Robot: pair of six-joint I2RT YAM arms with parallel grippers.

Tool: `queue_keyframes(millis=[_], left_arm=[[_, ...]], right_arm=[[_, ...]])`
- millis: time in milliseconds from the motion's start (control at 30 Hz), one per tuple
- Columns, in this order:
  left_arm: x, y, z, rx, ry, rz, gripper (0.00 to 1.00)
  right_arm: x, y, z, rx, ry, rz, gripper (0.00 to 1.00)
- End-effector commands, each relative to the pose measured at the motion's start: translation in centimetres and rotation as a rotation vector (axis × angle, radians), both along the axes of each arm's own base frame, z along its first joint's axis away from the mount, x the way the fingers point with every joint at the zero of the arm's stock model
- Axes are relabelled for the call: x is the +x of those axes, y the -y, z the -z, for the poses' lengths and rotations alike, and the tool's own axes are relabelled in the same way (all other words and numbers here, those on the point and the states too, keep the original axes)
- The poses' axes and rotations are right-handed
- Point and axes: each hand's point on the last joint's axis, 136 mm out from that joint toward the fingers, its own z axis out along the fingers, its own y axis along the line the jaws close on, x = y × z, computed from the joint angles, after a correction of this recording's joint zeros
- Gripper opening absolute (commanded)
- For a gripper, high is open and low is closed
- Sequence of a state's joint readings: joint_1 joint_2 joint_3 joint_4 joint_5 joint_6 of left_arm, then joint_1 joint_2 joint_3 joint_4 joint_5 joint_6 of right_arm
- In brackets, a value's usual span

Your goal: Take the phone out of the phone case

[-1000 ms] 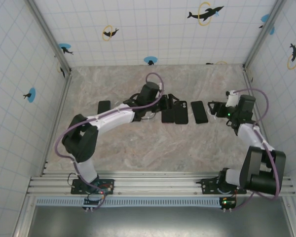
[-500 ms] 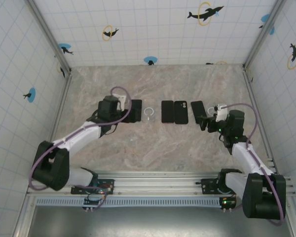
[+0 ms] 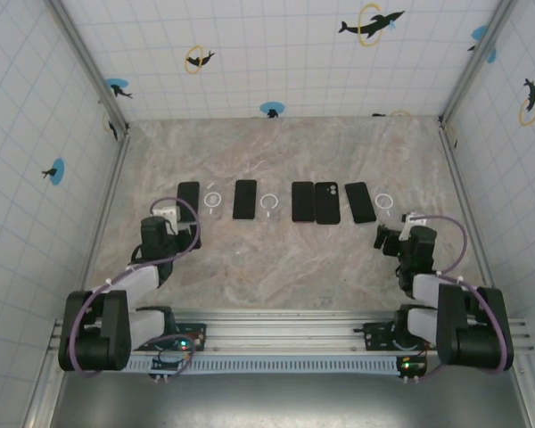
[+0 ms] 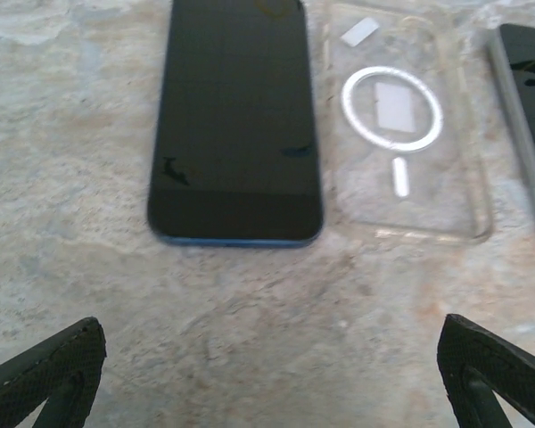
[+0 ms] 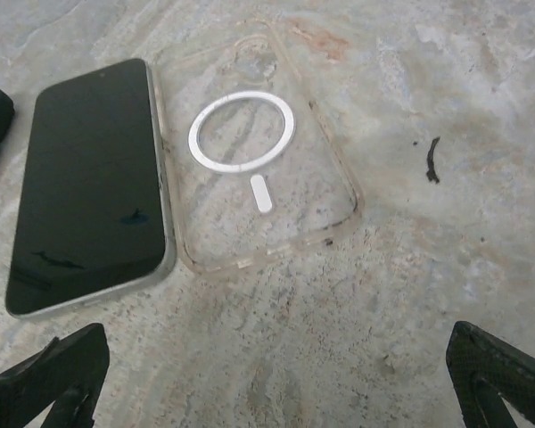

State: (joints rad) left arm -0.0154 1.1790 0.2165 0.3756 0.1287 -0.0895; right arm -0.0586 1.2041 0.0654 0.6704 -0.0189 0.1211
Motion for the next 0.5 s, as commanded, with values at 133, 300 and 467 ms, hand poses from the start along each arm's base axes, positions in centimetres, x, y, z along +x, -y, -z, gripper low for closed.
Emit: queue_keyframes(millis=[133, 300, 467], left_arm=[[1.3, -1.9, -0.8, 0.08, 0.212, -0.04, 0.98], [3.5, -2.3, -1.3, 0.053, 0.256, -0.035, 0.98], [2.0, -2.6, -2.1, 0.044, 0.332, -0.054, 0.97]], right_arm=[[2.1, 1.1, -2.0, -0.069, 0.142, 0.05, 0.99], [2.4, 0.9, -1.8, -0.087, 0.131, 0.039, 0.99], [2.7, 0.4, -1.8, -0.107, 0.124, 0.026, 0.99]])
